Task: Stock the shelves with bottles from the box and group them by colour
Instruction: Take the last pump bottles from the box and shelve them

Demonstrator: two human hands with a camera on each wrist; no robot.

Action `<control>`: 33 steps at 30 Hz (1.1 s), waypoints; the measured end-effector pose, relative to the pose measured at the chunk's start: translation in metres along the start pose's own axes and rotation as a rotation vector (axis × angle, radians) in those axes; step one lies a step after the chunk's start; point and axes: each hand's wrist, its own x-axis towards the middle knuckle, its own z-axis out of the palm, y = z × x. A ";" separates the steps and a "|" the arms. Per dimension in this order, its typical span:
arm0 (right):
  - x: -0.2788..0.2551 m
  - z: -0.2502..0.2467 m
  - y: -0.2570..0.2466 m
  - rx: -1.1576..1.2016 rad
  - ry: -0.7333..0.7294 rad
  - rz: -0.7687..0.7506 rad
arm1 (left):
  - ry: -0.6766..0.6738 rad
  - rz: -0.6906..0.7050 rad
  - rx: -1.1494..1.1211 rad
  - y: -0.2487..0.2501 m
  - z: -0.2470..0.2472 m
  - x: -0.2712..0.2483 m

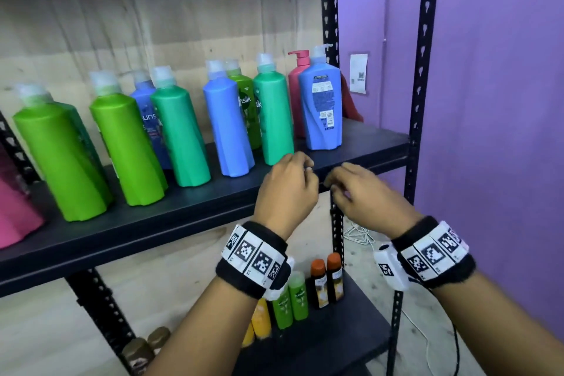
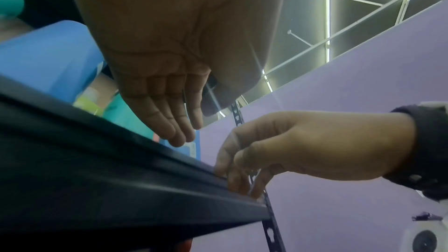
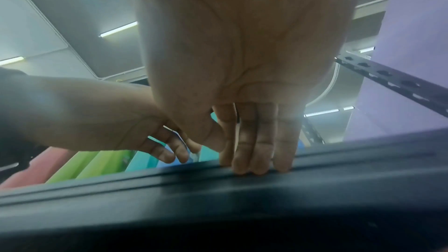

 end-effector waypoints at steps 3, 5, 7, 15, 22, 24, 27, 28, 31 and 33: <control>-0.016 0.027 0.000 0.000 -0.116 0.036 | -0.064 -0.025 0.011 -0.013 0.014 -0.025; -0.024 0.046 0.000 0.009 -0.185 0.066 | -0.137 -0.072 0.049 -0.027 0.027 -0.042; -0.032 0.065 0.000 0.013 -0.262 0.083 | -0.204 -0.124 0.097 -0.044 0.042 -0.057; -0.071 0.157 -0.004 0.035 -0.559 0.123 | -0.505 -0.399 0.167 -0.113 0.095 -0.135; -0.123 0.231 -0.015 0.073 -0.911 0.164 | -0.709 -0.636 0.192 -0.166 0.122 -0.217; -0.141 0.248 -0.020 0.103 -0.973 0.168 | -0.760 -0.684 0.195 -0.179 0.127 -0.243; -0.169 0.271 -0.026 0.121 -1.053 0.188 | -0.839 -0.759 0.191 -0.190 0.134 -0.281; -0.179 0.278 -0.029 0.124 -1.085 0.196 | -0.868 -0.799 0.191 -0.193 0.135 -0.294; -0.208 0.294 -0.034 0.093 -1.192 0.223 | -0.953 -0.902 0.201 -0.197 0.140 -0.331; -0.227 0.303 -0.033 0.090 -1.255 0.228 | -0.989 -0.958 0.202 -0.198 0.144 -0.355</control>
